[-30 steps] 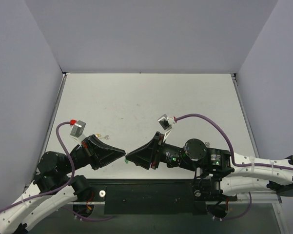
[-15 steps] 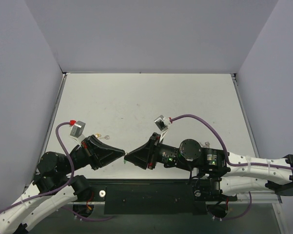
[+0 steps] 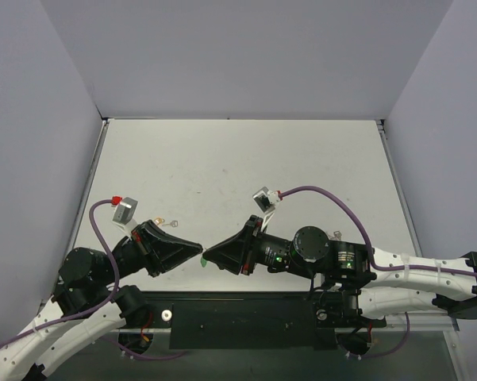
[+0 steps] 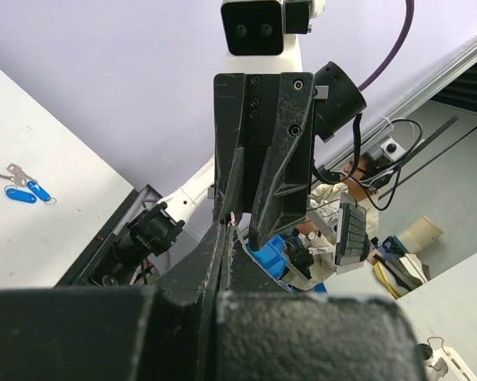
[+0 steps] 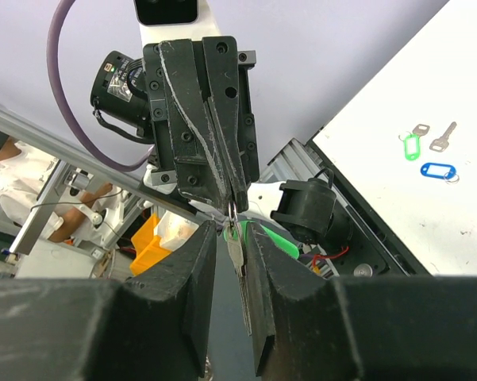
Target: Remove the keys from the keyring
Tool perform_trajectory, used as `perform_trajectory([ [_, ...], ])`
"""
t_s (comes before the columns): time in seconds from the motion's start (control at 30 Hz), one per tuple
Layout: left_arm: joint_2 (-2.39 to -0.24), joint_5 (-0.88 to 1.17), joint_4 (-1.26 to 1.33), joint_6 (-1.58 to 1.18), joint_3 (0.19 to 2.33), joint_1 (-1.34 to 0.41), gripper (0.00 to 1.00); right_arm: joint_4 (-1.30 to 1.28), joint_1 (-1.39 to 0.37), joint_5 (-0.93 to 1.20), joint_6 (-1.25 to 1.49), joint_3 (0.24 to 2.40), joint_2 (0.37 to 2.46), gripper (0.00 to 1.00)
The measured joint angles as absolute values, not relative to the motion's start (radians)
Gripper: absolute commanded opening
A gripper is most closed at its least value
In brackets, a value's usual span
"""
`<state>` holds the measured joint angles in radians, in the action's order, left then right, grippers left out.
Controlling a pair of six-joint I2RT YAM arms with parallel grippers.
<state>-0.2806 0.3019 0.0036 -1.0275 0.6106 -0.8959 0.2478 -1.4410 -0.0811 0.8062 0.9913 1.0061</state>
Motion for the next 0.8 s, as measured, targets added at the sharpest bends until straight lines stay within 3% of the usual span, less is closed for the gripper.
perform_trajectory([
  [0.37, -0.281, 0.299, -0.011, -1.024, 0.63, -0.896, 0.0, 0.249, -1.441, -0.083, 0.807, 0.991, 1.006, 0.0],
  [0.63, -0.281, 0.298, -0.025, -1.017, 0.635, -0.896, 0.02, 0.249, -1.441, -0.084, 0.807, 0.991, 1.006, 0.0],
  [0.7, -0.281, 0.299, -0.028, -1.016, 0.64, -0.896, 0.18, 0.249, -1.441, -0.086, 0.807, 0.991, 1.006, 0.0],
  [0.73, -0.282, 0.299, -0.03, -1.014, 0.642, -0.896, 0.32, 0.25, -1.441, -0.087, 0.807, 0.991, 1.006, 0.0],
  [0.77, -0.284, 0.299, -0.036, -1.012, 0.645, -0.896, 0.38, 0.249, -1.441, -0.088, 0.807, 0.991, 1.006, 0.0],
  [0.8, -0.284, 0.299, -0.048, -1.012, 0.65, -0.896, 0.68, 0.246, -1.441, -0.089, 0.807, 0.991, 1.006, 0.0],
])
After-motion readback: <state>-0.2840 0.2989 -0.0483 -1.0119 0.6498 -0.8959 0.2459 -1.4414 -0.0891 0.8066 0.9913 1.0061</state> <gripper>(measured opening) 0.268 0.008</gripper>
